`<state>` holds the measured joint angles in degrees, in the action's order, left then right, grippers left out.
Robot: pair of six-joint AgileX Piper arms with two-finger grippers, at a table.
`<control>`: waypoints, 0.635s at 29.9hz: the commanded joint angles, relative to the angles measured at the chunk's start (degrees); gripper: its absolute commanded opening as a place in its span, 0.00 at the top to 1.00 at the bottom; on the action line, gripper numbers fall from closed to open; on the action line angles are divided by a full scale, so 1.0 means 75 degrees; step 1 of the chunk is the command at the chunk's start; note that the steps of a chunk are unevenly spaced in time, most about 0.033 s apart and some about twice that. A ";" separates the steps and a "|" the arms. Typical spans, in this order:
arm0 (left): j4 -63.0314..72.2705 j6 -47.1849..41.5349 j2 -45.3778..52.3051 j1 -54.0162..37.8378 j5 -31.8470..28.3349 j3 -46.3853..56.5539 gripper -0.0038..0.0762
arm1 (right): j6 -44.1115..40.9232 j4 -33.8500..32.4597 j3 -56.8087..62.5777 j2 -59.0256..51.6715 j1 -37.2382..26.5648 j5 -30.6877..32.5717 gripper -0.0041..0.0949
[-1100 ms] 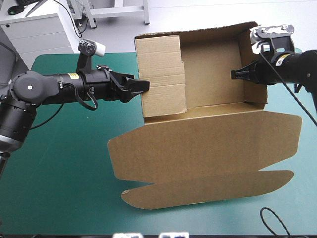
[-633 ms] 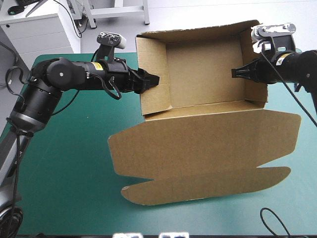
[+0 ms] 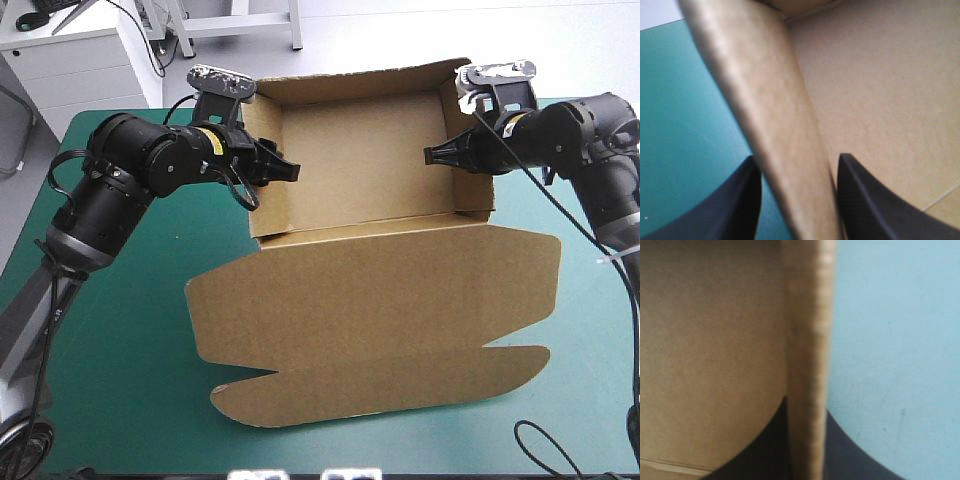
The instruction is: Fold the box
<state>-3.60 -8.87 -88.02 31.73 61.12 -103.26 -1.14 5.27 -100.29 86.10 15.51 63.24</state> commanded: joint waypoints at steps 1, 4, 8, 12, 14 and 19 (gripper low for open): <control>-0.0087 -0.0133 0.0258 0.0045 -0.0349 -0.0221 0.73 | -0.0066 0.0382 -0.0229 -0.0192 0.0014 -0.0540 0.97; -0.0063 -0.0118 0.0212 0.0045 -0.0349 -0.0221 0.86 | -0.0066 0.0482 -0.0229 -0.0160 0.0014 -0.0606 0.97; -0.0063 -0.0101 0.0073 0.0045 -0.0349 -0.0206 0.91 | -0.0066 0.0325 -0.0229 -0.0114 0.0014 -0.0472 0.97; -0.0016 -0.0084 -0.0176 0.0045 -0.0349 -0.0189 0.92 | -0.0008 0.0263 -0.0229 -0.0061 0.0014 -0.0363 0.97; 0.0003 -0.0063 -0.0344 0.0045 -0.0349 -0.0189 0.92 | -0.0007 0.0190 -0.0229 -0.0012 0.0014 -0.0260 0.97; 0.0671 0.0397 -0.0829 0.0045 -0.0356 -0.0189 0.94 | 0.0152 -0.0028 -0.0229 0.0382 0.0014 0.0368 0.97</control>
<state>-4.49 -10.35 -94.79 31.57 61.35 -103.26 -2.29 2.80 -100.29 89.43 15.51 67.97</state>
